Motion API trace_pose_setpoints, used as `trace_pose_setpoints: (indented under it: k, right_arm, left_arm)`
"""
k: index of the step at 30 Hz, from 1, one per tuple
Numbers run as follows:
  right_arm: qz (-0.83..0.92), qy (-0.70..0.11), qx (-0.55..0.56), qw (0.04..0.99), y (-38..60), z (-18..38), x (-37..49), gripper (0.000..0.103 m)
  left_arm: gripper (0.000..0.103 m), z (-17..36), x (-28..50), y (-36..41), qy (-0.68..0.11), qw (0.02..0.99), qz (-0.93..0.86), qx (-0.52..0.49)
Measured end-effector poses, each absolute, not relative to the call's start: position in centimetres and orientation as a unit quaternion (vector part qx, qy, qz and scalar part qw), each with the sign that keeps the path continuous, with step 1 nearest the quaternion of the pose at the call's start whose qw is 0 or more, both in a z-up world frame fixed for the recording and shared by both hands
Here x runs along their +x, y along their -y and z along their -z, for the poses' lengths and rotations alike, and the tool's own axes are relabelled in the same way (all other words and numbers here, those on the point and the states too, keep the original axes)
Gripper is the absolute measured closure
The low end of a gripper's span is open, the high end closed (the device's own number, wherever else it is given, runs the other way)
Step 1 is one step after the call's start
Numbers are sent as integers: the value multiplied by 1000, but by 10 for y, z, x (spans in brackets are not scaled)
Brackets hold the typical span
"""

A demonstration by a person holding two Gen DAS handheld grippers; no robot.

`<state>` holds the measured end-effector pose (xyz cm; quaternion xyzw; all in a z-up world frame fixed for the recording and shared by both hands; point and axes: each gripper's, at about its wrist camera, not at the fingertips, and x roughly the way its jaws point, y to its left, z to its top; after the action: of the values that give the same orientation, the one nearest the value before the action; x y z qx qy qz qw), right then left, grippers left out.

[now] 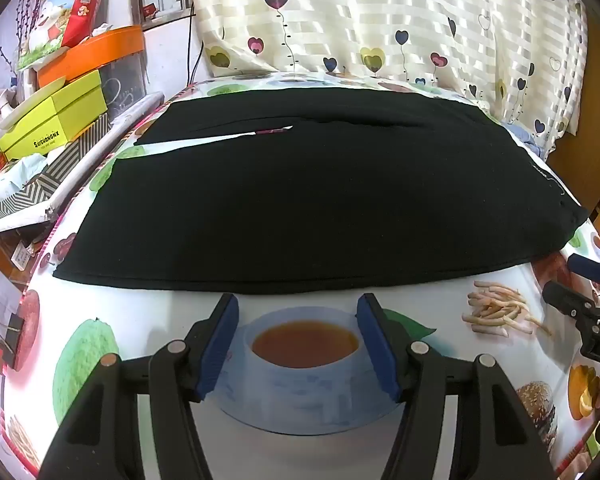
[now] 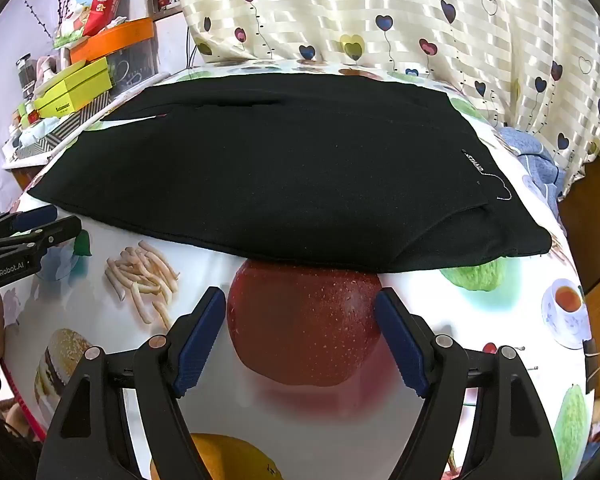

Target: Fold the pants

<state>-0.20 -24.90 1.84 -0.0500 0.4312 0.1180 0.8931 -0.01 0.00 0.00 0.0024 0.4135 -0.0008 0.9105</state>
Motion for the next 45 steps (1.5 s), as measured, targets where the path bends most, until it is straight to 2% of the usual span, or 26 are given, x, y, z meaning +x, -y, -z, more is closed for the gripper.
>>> trace_pose_setpoints:
  k: [45]
  right_arm:
    - [-119,-433,-49,892,249,-19,-1,26]
  left_arm:
    - [38,-2,1,-3,-411,911,-2,1]
